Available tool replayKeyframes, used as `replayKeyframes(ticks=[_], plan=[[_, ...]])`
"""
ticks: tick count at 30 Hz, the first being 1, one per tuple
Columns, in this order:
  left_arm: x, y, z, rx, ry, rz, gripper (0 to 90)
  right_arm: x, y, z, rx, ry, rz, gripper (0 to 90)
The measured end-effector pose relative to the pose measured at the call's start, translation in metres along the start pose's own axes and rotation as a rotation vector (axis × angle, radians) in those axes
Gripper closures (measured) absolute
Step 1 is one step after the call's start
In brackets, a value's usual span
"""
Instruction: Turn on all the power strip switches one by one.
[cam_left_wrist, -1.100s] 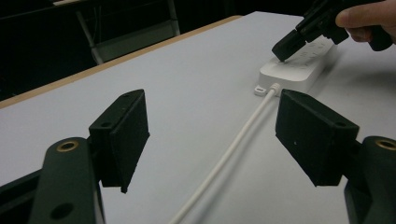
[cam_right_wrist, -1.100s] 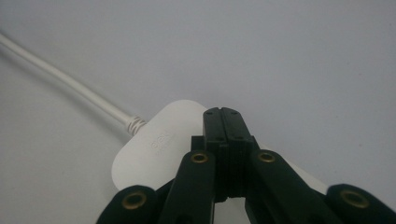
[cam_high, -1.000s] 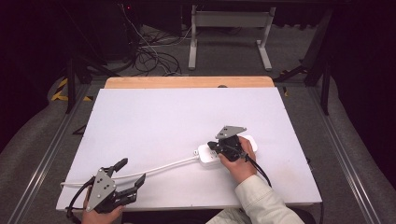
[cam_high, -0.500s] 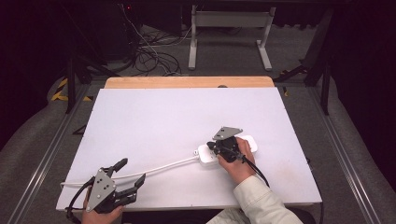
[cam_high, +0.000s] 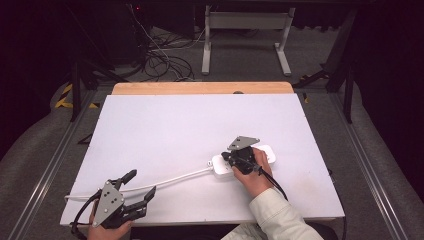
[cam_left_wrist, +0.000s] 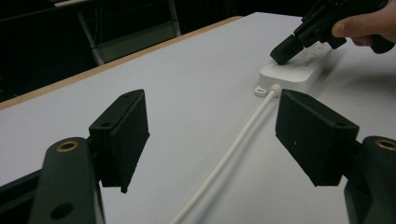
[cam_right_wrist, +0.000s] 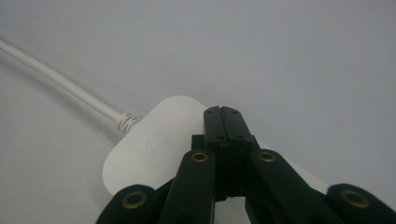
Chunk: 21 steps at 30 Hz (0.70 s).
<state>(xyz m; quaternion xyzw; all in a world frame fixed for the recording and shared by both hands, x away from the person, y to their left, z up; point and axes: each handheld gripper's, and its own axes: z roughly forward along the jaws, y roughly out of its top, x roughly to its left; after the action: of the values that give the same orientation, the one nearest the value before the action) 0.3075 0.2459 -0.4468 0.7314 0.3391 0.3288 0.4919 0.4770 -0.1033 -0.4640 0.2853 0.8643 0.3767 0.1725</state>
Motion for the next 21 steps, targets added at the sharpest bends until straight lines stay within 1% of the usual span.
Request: replayKeyframes(ticks=[4,5,6,8,10,12,14,16,17,18,19,20,21], plan=[[0.000,0.000,0.000,0.000,-0.001,0.001,26.3,-0.001,-0.001,0.000,-0.003,0.005,0.003,90.0],[0.000,0.000,0.000,0.001,0.001,0.007,26.3,-0.001,-0.001,0.001,-0.006,0.009,0.004,90.0],[0.000,0.000,0.000,0.000,0.000,0.001,26.3,-0.001,-0.001,0.001,-0.005,0.007,0.005,90.0],[0.000,0.000,0.000,-0.001,0.000,0.002,26.3,-0.001,-0.001,0.001,-0.003,0.009,0.007,90.0],[0.000,0.000,0.000,0.001,0.000,0.007,26.2,0.000,-0.001,0.002,-0.004,-0.004,-0.003,90.0],[0.000,0.000,0.000,0.003,-0.001,0.004,26.3,0.003,-0.001,0.002,-0.005,-0.019,-0.015,90.0],[0.000,0.000,0.000,0.003,-0.002,0.004,26.3,0.002,-0.001,0.002,-0.012,-0.013,-0.008,90.0],[0.000,0.000,0.001,0.002,-0.003,0.002,26.2,-0.001,-0.003,0.001,-0.043,0.010,0.008,90.0],[0.001,0.000,0.000,0.003,-0.006,0.002,26.3,-0.001,-0.003,-0.002,-0.037,0.005,-0.003,90.0],[0.001,0.000,0.001,0.003,-0.006,0.001,26.2,0.000,-0.001,-0.007,-0.062,0.009,-0.013,90.0],[0.002,0.000,0.001,0.003,-0.003,0.001,26.3,0.000,0.001,-0.012,-0.092,0.024,-0.006,90.0],[0.002,0.000,0.001,0.004,-0.004,-0.003,26.3,0.000,0.004,-0.016,-0.112,0.040,0.002,90.0],[0.002,0.000,0.001,0.003,-0.003,-0.004,26.3,0.001,0.007,-0.020,-0.118,0.051,0.004,90.0]])
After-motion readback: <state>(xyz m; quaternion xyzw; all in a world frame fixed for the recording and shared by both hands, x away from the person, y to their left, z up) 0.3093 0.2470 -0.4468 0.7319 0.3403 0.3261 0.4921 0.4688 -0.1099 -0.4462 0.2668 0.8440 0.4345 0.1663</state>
